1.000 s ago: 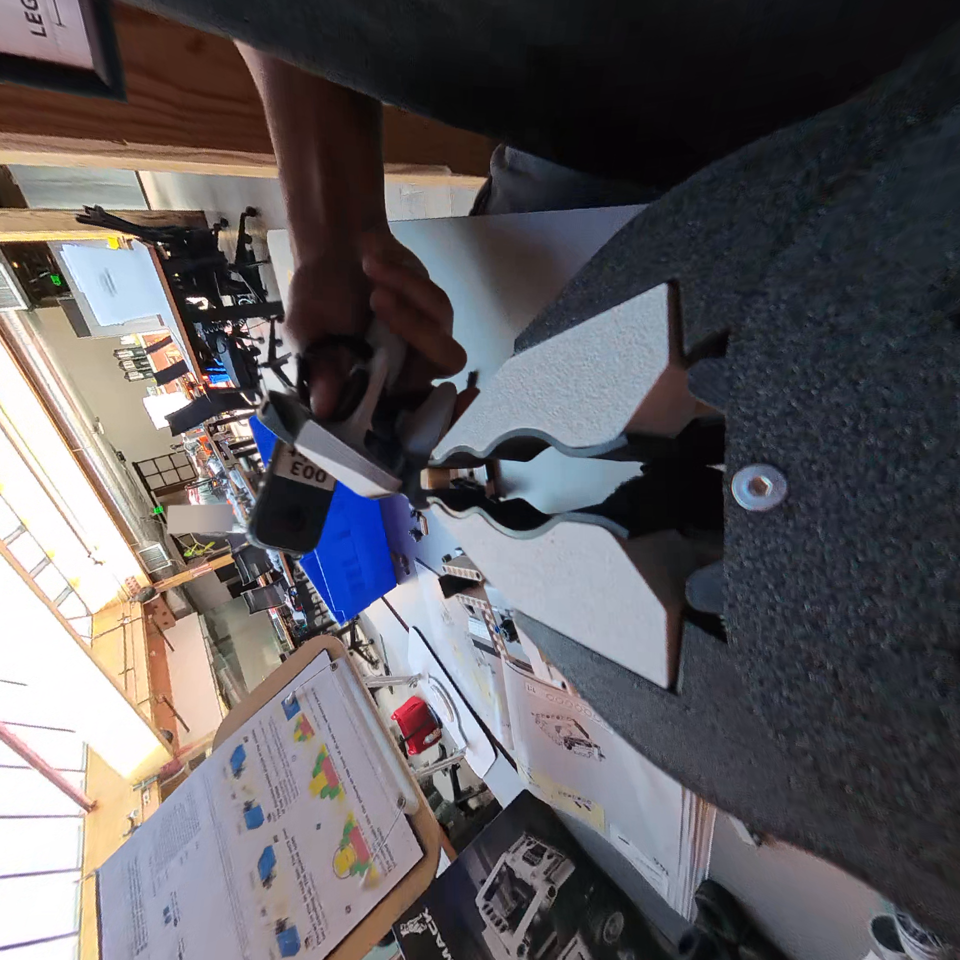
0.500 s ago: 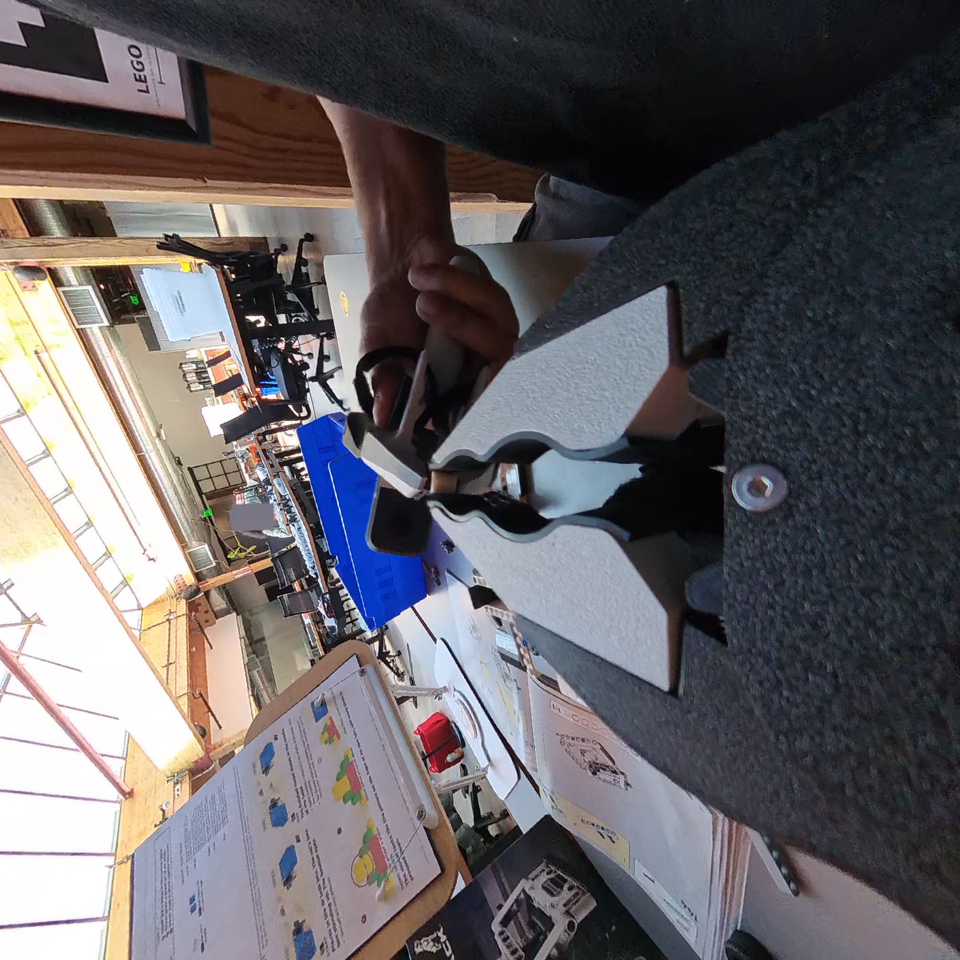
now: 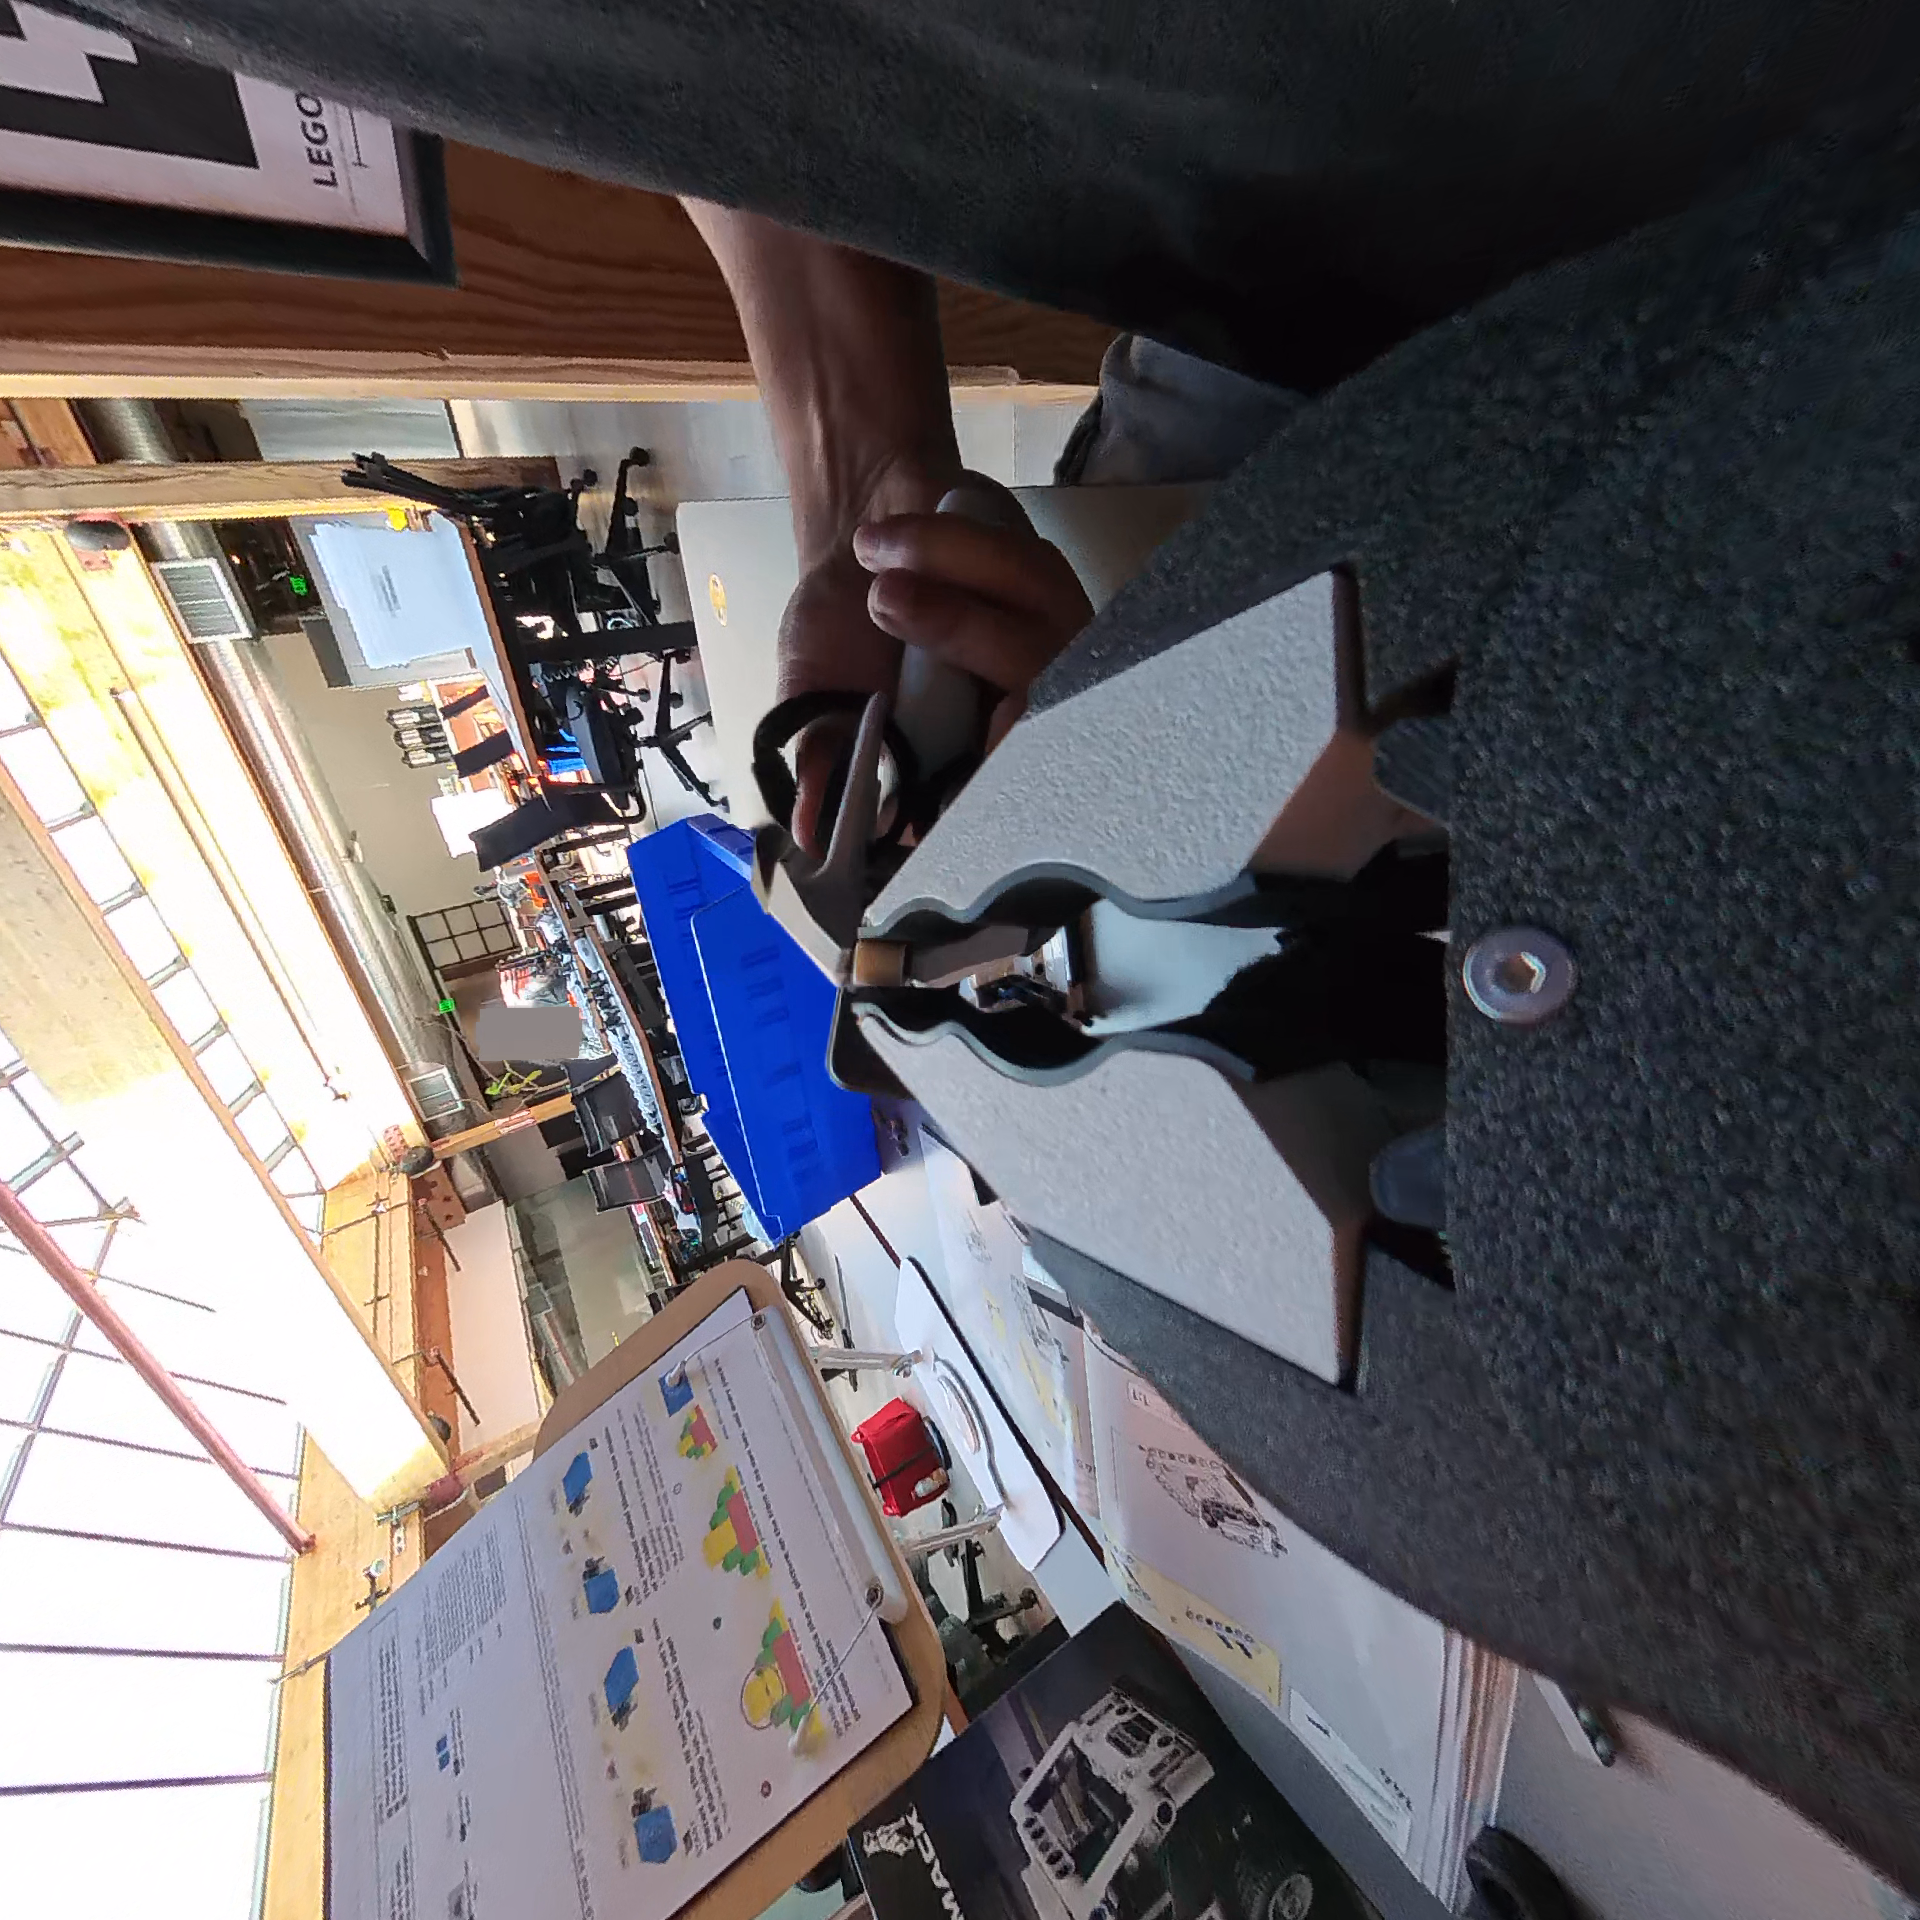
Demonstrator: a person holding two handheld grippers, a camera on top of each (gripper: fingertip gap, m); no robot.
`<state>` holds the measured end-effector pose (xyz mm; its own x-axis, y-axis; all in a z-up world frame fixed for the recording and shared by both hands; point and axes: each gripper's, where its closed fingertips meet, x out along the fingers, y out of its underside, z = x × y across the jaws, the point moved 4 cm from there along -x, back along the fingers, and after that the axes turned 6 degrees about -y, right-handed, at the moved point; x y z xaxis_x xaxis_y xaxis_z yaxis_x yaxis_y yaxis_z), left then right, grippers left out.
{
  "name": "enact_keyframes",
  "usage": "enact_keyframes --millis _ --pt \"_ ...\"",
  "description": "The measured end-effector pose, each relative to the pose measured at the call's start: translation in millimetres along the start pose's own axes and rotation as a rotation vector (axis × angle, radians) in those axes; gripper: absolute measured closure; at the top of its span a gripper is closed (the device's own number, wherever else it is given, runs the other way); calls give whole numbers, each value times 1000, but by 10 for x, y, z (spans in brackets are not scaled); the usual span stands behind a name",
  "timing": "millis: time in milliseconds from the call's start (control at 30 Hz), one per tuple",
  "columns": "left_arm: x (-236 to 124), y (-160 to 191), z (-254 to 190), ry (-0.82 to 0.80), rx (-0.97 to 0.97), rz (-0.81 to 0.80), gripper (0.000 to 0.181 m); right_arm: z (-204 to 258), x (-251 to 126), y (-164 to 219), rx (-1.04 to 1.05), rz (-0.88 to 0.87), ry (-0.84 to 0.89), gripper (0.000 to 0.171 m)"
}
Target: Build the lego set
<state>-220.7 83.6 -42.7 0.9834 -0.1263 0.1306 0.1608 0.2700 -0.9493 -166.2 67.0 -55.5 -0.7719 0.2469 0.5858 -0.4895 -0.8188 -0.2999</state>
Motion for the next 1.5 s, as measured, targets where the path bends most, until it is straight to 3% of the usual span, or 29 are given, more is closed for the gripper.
enact_keyframes --millis 300,433,533,633,733,1000,1167,1500 --pt "25 92 19 -8 26 73 175 -42 -51 -31 -15 -5 78 160" --pt "-21 271 217 -37 -56 156 175 226 -446 -191 -395 159 504 153" --pt "-82 417 418 -97 -71 217 175 522 -881 -192 -700 291 927 147" --pt "-89 543 483 -136 -44 270 175 495 -1129 75 -701 550 1196 141" --pt "-72 552 450 -129 -10 275 175 452 -1341 156 -737 781 1413 145" --pt "-46 592 343 -102 82 304 175 160 -1556 178 -697 992 1339 146" --pt "-56 579 349 -100 72 291 175 120 -1484 178 -775 908 1333 150" --pt "-73 557 368 -92 40 272 175 65 -1522 204 -762 919 1365 153"
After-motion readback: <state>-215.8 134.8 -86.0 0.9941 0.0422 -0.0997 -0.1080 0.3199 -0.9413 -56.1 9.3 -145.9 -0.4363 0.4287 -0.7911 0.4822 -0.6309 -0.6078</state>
